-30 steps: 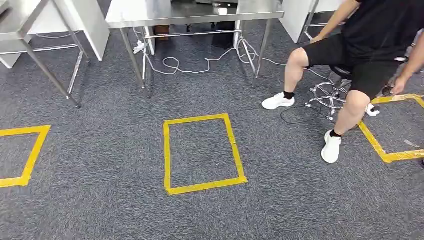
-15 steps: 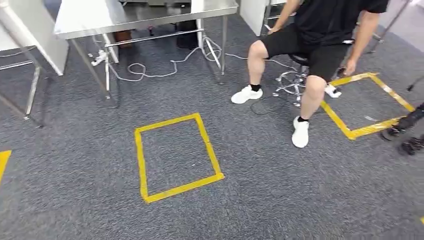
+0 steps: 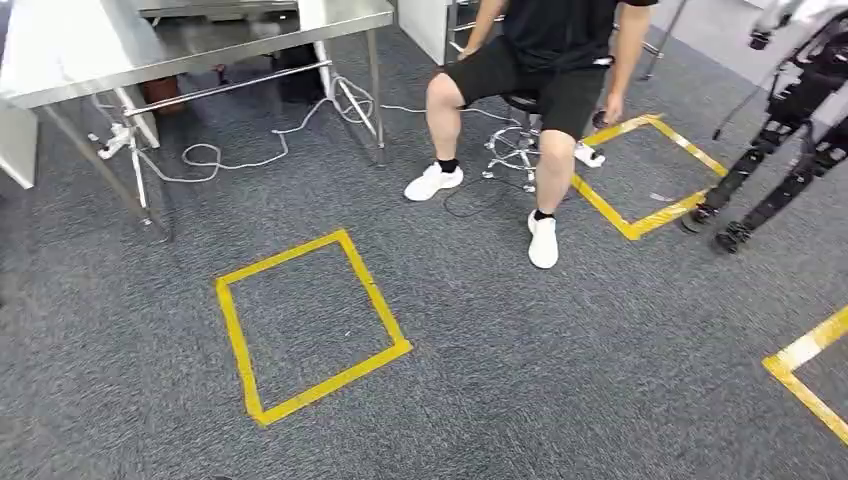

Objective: Take the parts from the cabinet and place them on the table.

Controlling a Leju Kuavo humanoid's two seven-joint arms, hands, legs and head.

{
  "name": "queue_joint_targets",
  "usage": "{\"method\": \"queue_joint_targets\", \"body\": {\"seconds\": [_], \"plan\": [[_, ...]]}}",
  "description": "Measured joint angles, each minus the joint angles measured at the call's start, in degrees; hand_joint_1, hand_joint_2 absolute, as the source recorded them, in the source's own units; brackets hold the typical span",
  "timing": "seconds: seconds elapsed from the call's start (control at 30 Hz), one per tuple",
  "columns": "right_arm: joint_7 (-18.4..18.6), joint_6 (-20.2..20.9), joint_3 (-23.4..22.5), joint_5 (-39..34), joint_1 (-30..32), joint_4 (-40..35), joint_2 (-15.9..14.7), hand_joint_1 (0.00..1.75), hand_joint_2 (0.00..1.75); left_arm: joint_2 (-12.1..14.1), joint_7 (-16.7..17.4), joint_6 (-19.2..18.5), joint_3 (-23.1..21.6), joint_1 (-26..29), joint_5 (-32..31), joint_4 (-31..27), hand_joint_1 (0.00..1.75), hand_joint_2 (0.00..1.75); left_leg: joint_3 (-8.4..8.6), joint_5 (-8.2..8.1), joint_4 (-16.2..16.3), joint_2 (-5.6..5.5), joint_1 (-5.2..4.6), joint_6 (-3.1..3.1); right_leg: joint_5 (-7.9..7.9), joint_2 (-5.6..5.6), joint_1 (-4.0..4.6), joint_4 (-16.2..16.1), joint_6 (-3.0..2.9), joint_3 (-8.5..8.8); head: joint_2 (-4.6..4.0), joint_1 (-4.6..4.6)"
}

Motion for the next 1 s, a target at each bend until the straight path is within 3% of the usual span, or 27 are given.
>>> {"method": "queue_joint_targets", "body": {"seconds": [0.03, 0.07, 0.13, 0.17, 0.2, 0.23, 0.3, 0.33, 0.37, 0.4, 0.47, 0.5, 0.53, 0.6, 0.67, 0.7, 0.73, 0.77, 0.8, 0.83, 0.87, 0.9, 0.93, 0.97, 1.0], "plan": [[0.00, 0.00, 0.00, 0.09, -0.16, -0.02, -0.11, 0.00, 0.00, 0.02, 0.00, 0.00, 0.00, 0.02, 0.00, 0.04, 0.00, 0.00, 0.03, -0.44, 0.25, 0.55, -0.12, -0.68, 0.46, 0.54, 0.80, -0.07, -0.74, 0.07, -0.02, -0.09], [-0.02, 0.00, 0.02, 0.17, -0.14, -0.02, 0.00, 0.00, 0.00, 0.02, -0.02, 0.00, 0.00, -0.02, 0.00, 0.02, 0.00, 0.00, 0.25, -0.35, 0.19, 0.95, -0.22, -1.04, 0.52, 1.39, 0.66, 0.10, -1.67, -0.12, 0.00, -0.44], [-0.02, 0.00, 0.00, 0.29, 0.17, -0.02, -0.13, 0.00, 0.00, -0.09, -0.02, 0.11, -0.02, -0.36, 0.00, 0.02, 0.00, 0.00, 0.82, -0.31, -0.10, 2.05, 0.06, -1.60, 0.58, 2.52, 0.88, 0.16, -2.52, -0.90, -0.02, -0.41], [-0.02, 0.00, 0.00, 0.31, 0.22, -0.02, -0.17, 0.00, 0.00, -0.18, 0.00, 0.13, -0.04, -0.35, 0.02, 0.04, 0.00, 0.00, 0.73, -0.68, 0.16, 1.32, 0.48, -2.22, 0.95, 3.16, -0.07, -0.16, -3.25, -0.24, 0.00, -0.39], [-0.02, 0.00, 0.00, 0.31, 0.23, -0.02, 0.00, 0.00, 0.00, -0.15, 0.00, 0.15, -0.02, -0.33, 0.02, 0.04, 0.00, 0.00, 0.26, -2.29, 1.81, -1.96, 0.69, -2.56, 1.08, 3.70, -0.30, -0.16, -3.55, -0.31, -0.02, -0.79], [0.00, 0.00, 0.00, 0.33, 0.20, -0.02, -0.02, 0.00, 0.00, -0.18, 0.00, 0.15, -0.02, -0.26, 0.02, 0.04, 0.00, 0.00, -1.13, -4.98, 5.23, -4.15, 0.69, -2.47, 1.29, 4.19, -0.15, -0.14, -3.99, -0.50, -0.02, -0.79], [0.00, 0.00, 0.00, 0.35, -0.02, -0.02, 0.07, 0.00, 0.00, -0.09, 0.04, 0.31, -0.02, 0.09, 0.04, 0.04, 0.00, 0.00, -5.27, -10.02, 14.78, -5.58, 0.68, -2.41, 1.59, 5.53, 0.20, -0.09, -4.52, -1.00, -0.02, -0.79], [0.00, 0.00, 0.00, 0.37, 0.01, -0.02, 0.11, 0.00, 0.00, -0.09, 0.11, 0.33, 0.00, 0.23, 0.04, 0.04, 0.00, 0.00, -6.77, -11.07, 18.16, -5.69, 0.69, -2.35, 1.67, 6.28, 0.38, -0.08, -4.63, -1.12, 0.00, -0.83], [0.04, 0.00, -0.02, 0.42, 0.09, -0.02, 0.11, 0.00, 0.00, -0.09, 0.13, 0.33, 0.00, 0.37, 0.04, 0.04, 0.00, 0.00, -7.08, -10.64, 19.00, -5.69, 0.72, -2.30, 1.71, 7.04, 0.42, -0.06, -4.61, -1.11, 0.00, -0.78], [0.11, 0.00, -0.02, 0.48, 0.26, -0.02, 0.09, 0.00, 0.00, -0.09, 0.15, 0.33, 0.00, 0.43, 0.04, 0.04, 0.00, 0.00, -6.10, -8.93, 17.05, -5.72, 0.75, -2.17, 1.73, 7.82, 0.42, 0.01, -4.57, -1.07, -0.02, -0.81], [0.20, 0.00, -0.02, 0.66, 0.31, -0.02, 0.16, 0.00, 0.00, -0.09, 0.18, 0.44, 0.00, 0.43, 0.04, 0.04, 0.00, 0.00, -1.42, -3.89, 7.81, -6.57, 0.99, -1.94, 1.82, 9.40, 0.37, 0.18, -4.36, -0.93, 0.00, -0.83], [0.20, 0.00, -0.02, 0.68, 0.27, -0.02, 0.18, 0.00, 0.00, -0.07, 0.17, 0.53, 0.00, 0.44, 0.04, 0.04, 0.00, 0.00, 0.79, -2.16, 3.20, -9.44, 1.34, -1.84, 1.89, 10.14, 0.38, 0.32, -4.20, -1.08, 0.00, -0.81], [0.20, 0.00, -0.02, 0.77, 0.04, -0.02, 0.20, 0.00, 0.00, -0.07, 0.18, 0.53, 0.00, 0.47, 0.07, 0.04, 0.00, 0.00, 1.26, -2.88, 1.39, -11.20, 1.27, -1.89, 1.84, 10.65, 1.09, 0.84, -3.84, -1.51, -0.02, -0.88], [0.22, 0.00, -0.02, 0.81, -0.04, -0.02, 0.15, 0.00, 0.00, -0.11, 0.22, 0.53, -0.02, 0.48, 0.07, 0.04, 0.00, 0.00, 0.84, -2.79, 1.72, -9.68, 0.73, -1.55, 2.30, 11.82, 0.99, 0.56, -3.00, -2.22, 0.00, -0.74], [0.22, 0.00, -0.07, 0.81, 0.47, -0.02, 0.09, 0.00, 0.00, -0.18, 0.24, 0.55, -0.02, 0.41, 0.07, 0.06, 0.00, 0.00, 1.05, -2.13, 1.26, -8.17, 0.33, -0.29, 2.80, 13.04, 1.15, 0.21, -1.78, -3.09, -0.02, -0.74], [0.22, 0.00, -0.11, 0.81, 0.49, -0.02, -0.04, 0.00, 0.00, -0.24, 0.24, 0.55, -0.04, 0.32, 0.07, 0.04, 0.00, 0.00, 1.02, -1.68, 0.90, -7.27, 0.43, 0.33, 2.17, 9.77, 0.81, 1.75, -2.06, -3.43, -0.02, -0.79], [0.24, 0.00, -0.11, 0.81, 0.39, 0.00, -0.02, 0.00, 0.00, -0.24, 0.20, 0.55, -0.04, 0.40, 0.07, 0.04, 0.00, 0.00, 0.91, -1.64, 0.88, -6.69, 0.30, 0.84, 0.46, 7.11, 1.21, 4.30, -2.54, -4.87, -0.02, -0.38], [0.24, 0.00, -0.11, 0.81, 0.25, 0.00, 0.05, 0.00, 0.00, -0.17, 0.24, 0.61, 0.00, 0.59, 0.11, 0.04, 0.00, 0.00, 0.84, -1.64, 0.89, -5.64, 0.12, 1.13, -1.83, 5.98, 1.12, 8.64, -2.98, -7.02, 0.00, -0.07], [0.24, 0.00, -0.11, 0.81, 0.09, 0.00, 0.05, 0.00, 0.00, -0.13, 0.24, 0.61, 0.00, 0.70, 0.11, 0.04, 0.00, 0.00, 0.73, -1.65, 0.90, -4.57, -0.07, 1.15, -4.02, 5.53, 1.05, 13.80, -3.19, -9.42, -0.02, -0.15], [0.24, 0.00, -0.11, 0.85, 0.07, 0.00, 0.05, 0.00, 0.00, -0.11, 0.24, 0.64, 0.00, 0.69, 0.15, 0.04, 0.00, 0.00, 0.60, -1.66, 0.92, -3.70, -0.21, 1.17, -5.28, 5.39, 1.03, 17.61, -3.11, -11.09, -0.02, -0.11], [0.24, 0.00, -0.11, 0.92, 0.17, 0.00, -0.02, 0.00, 0.00, -0.11, 0.24, 0.66, 0.00, 0.69, 0.18, 0.04, 0.00, 0.00, 0.58, -1.66, 0.93, -2.84, -0.34, 1.17, -5.49, 5.35, 1.03, 19.08, -2.75, -11.48, -0.02, -0.11], [0.24, 0.02, -0.11, 0.99, 0.30, 0.00, -0.06, 0.00, 0.00, -0.11, 0.24, 0.66, 0.00, 0.67, 0.24, 0.04, 0.00, 0.00, 0.50, -1.67, 0.93, -2.05, -0.40, 1.16, -4.86, 5.28, 1.05, 17.59, -2.33, -10.35, -0.02, -0.11], [0.24, 0.00, -0.13, 1.01, 0.37, 0.00, -0.11, 0.00, 0.00, -0.17, 0.24, 0.66, 0.00, 0.67, 0.24, 0.06, 0.00, 0.00, 0.56, -1.69, 0.94, -1.36, -0.43, 1.12, -3.50, 5.01, 1.06, 13.79, -1.84, -7.92, -0.02, -0.04], [0.24, 0.02, -0.13, 1.16, 0.37, 0.00, -0.19, 0.00, 0.00, -0.26, 0.22, 0.66, 0.00, 0.66, 0.44, 0.06, 0.00, 0.00, 0.68, -1.73, 0.94, -0.67, -0.43, 1.05, -1.74, 4.14, 1.10, 8.03, -1.44, -4.51, -0.02, -0.13], [0.24, 0.02, -0.13, 1.31, 0.27, 0.00, -0.19, 0.00, 0.00, -0.35, 0.20, 0.66, 0.00, 0.65, 0.48, 0.04, 0.00, 0.00, 0.85, -1.80, 0.96, -0.06, -0.49, 0.91, -0.40, 2.25, 1.20, 2.57, -1.37, -1.18, 0.00, 0.00]]}}
